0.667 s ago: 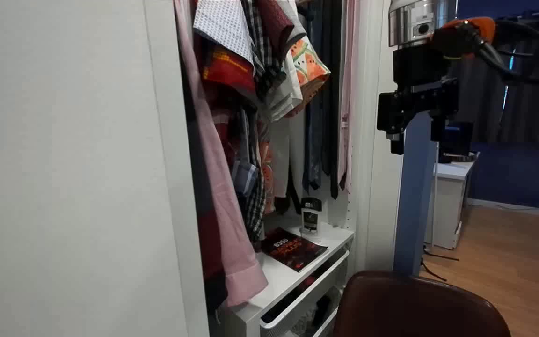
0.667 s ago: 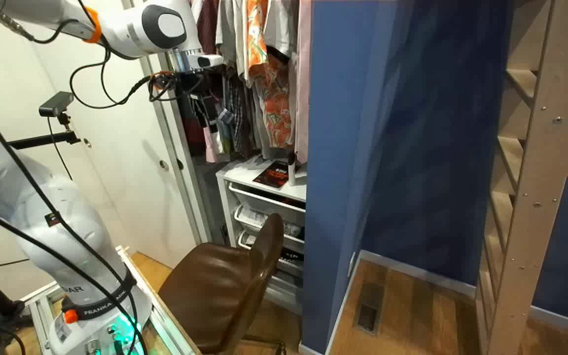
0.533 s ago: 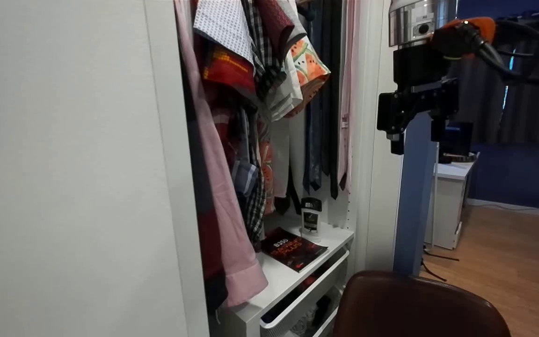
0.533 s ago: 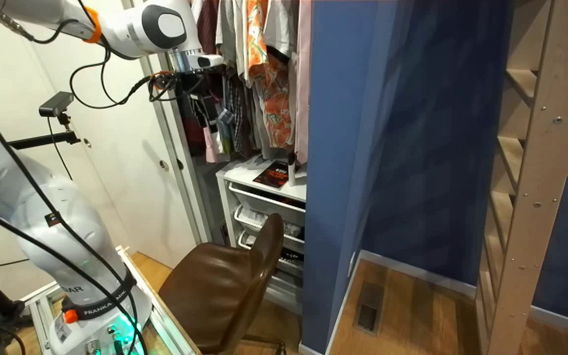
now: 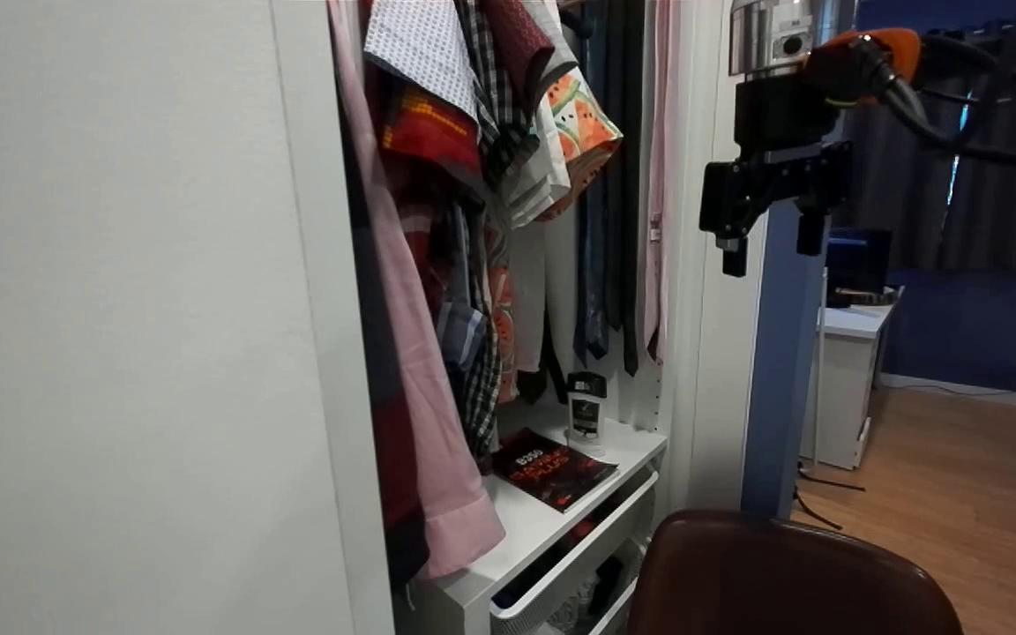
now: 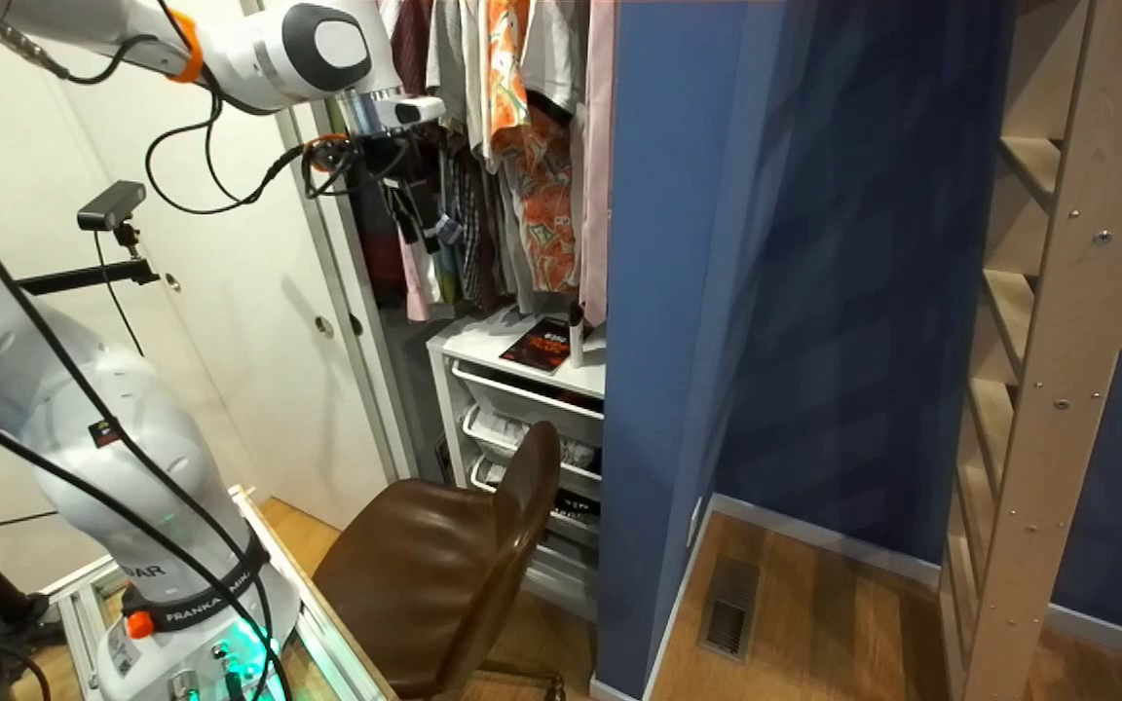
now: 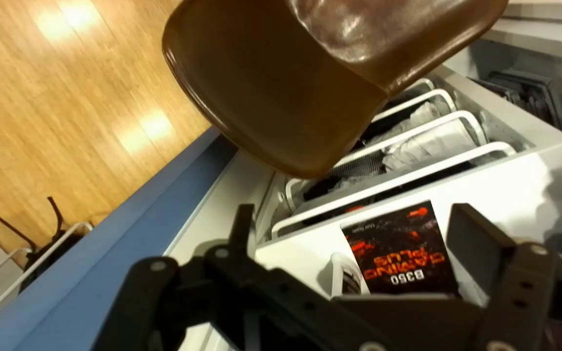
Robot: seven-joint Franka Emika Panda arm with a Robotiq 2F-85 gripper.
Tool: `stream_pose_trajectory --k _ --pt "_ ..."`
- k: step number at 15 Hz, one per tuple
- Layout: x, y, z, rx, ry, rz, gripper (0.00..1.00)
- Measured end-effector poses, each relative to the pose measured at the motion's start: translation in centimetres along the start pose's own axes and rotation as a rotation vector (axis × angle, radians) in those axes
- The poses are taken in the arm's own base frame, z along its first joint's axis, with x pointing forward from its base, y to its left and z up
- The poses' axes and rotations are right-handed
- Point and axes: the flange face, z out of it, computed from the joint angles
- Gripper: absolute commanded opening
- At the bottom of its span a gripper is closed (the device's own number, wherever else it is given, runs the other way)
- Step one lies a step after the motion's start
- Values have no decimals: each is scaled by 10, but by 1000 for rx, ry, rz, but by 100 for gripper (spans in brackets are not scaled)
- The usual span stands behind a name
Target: Unhang the white and black shirt from the rail
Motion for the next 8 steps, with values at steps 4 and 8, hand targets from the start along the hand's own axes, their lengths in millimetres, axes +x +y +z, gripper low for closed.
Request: stream_pose_trajectory --k 4,8 --pt "42 5 -55 75 227 -29 100" --pt "82 3 -107 143 424 -95 100"
